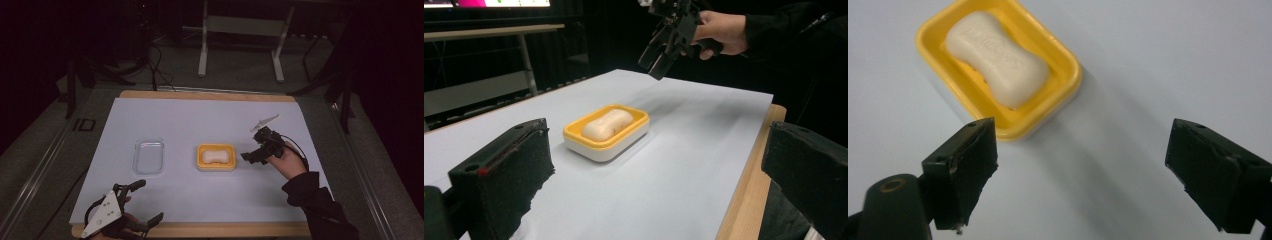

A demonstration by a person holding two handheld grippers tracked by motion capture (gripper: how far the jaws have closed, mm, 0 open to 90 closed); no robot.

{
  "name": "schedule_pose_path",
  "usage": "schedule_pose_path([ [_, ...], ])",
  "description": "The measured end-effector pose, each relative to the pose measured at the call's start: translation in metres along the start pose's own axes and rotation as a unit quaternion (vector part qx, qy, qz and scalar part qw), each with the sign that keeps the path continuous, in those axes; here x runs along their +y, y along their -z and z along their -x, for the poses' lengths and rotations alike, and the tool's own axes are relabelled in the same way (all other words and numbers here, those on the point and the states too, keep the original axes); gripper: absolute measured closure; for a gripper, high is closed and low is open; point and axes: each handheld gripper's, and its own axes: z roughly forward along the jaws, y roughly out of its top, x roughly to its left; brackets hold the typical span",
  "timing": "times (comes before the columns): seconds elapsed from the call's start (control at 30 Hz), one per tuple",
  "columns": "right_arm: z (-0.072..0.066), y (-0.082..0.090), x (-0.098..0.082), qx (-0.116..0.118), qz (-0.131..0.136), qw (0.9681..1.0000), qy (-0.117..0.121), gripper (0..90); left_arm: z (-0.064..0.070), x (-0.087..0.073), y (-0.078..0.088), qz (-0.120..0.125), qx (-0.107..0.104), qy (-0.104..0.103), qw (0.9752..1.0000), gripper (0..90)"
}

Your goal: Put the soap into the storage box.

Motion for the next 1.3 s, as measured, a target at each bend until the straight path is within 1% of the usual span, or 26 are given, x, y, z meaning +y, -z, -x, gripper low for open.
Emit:
schedule_pose_path([
  [0.1, 0.001, 0.004, -0.008, -0.011, 0.014, 0.9996, -0.022, 13.2, 0.0, 0.0, 0.0, 0.0, 0.0, 0.0, 1.0, 0.1],
  [0.17, 0.0, 0.006, -0.015, -0.023, 0.025, 0.9989, -0.033, 13.4, 0.0, 0.0, 0.0, 0.0, 0.0, 0.0, 1.0, 0.1],
  [0.2, 0.0, 0.006, -0.017, -0.023, 0.026, 0.9986, -0.04, 13.4, 0.0, 0.0, 0.0, -0.001, 0.0, 0.0, 1.0, 0.1],
  [0.23, -0.001, 0.007, -0.02, -0.025, 0.028, 0.9983, -0.045, 13.4, 0.0, 0.0, 0.0, -0.001, 0.0, 0.001, 1.0, 0.1],
  [0.3, -0.003, 0.009, -0.027, -0.04, 0.035, 0.9975, -0.047, 13.4, 0.0, 0.0, 0.0, -0.002, 0.0, 0.001, 1.0, 0.1],
  [0.33, -0.003, 0.009, -0.03, -0.037, 0.036, 0.9975, -0.048, 13.2, 0.0, 0.0, 0.0, -0.002, 0.0, 0.001, 1.0, 0.1],
  [0.4, -0.005, 0.01, -0.036, -0.043, 0.045, 0.9964, -0.058, 13.3, 0.0, 0.0, 0.0, -0.002, 0.0, 0.001, 1.0, 0.1],
  [0.43, -0.006, 0.01, -0.039, -0.037, 0.045, 0.9963, -0.063, 13.4, 0.0, 0.0, 0.0, -0.002, 0.0, 0.001, 1.0, 0.1],
  [0.57, -0.012, 0.008, -0.05, -0.047, 0.041, 0.9961, -0.063, 13.9, 0.001, 0.0, 0.0, -0.004, -0.001, 0.0, 1.0, 0.1],
  [0.67, -0.014, 0.008, -0.056, -0.042, 0.04, 0.996, -0.068, 13.9, 0.001, 0.0, 0.0, -0.004, -0.003, 0.0, 1.0, 0.1],
  [0.77, -0.018, 0.007, -0.061, -0.042, 0.034, 0.9963, -0.067, 13.6, 0.001, 0.0, 0.0, -0.005, -0.003, 0.0, 1.0, 0.1],
  [0.87, -0.021, 0.008, -0.066, -0.044, 0.039, 0.9957, -0.072, 13.6, 0.001, 0.0, 0.0, -0.004, -0.003, 0.001, 1.0, 0.1],
  [0.9, -0.023, 0.008, -0.07, -0.045, 0.042, 0.9952, -0.076, 13.5, 0.001, 0.0, 0.0, -0.005, -0.004, 0.001, 1.0, 0.1],
  [0.97, -0.024, 0.009, -0.074, -0.061, 0.046, 0.9944, -0.073, 13.5, 0.001, 0.0, 0.0, -0.005, -0.004, 0.0, 1.0, 0.1],
  [1.0, -0.024, 0.008, -0.075, -0.064, 0.046, 0.9944, -0.07, 13.3, 0.001, 0.0, 0.0, -0.005, -0.005, 0.0, 1.0, 0.1],
  [1.07, -0.025, 0.008, -0.077, -0.065, 0.047, 0.9941, -0.072, 13.3, 0.001, 0.0, 0.0, -0.006, -0.005, 0.0, 1.0, 0.1],
  [1.13, -0.025, 0.009, -0.081, -0.065, 0.055, 0.993, -0.082, 13.3, 0.001, 0.0, 0.0, -0.005, -0.005, 0.0, 1.0, 0.1],
  [1.2, -0.025, 0.01, -0.084, -0.062, 0.06, 0.9928, -0.084, 13.2, 0.001, 0.0, -0.001, -0.006, -0.006, 0.001, 1.0, 0.1],
  [1.27, -0.026, 0.01, -0.087, -0.066, 0.066, 0.9921, -0.083, 13.3, 0.001, 0.0, -0.001, -0.007, -0.006, 0.0, 1.0, 0.1],
  [1.3, -0.026, 0.01, -0.088, -0.06, 0.07, 0.9922, -0.084, 13.3, 0.001, 0.0, -0.001, -0.007, -0.007, 0.0, 1.0, 0.1],
])
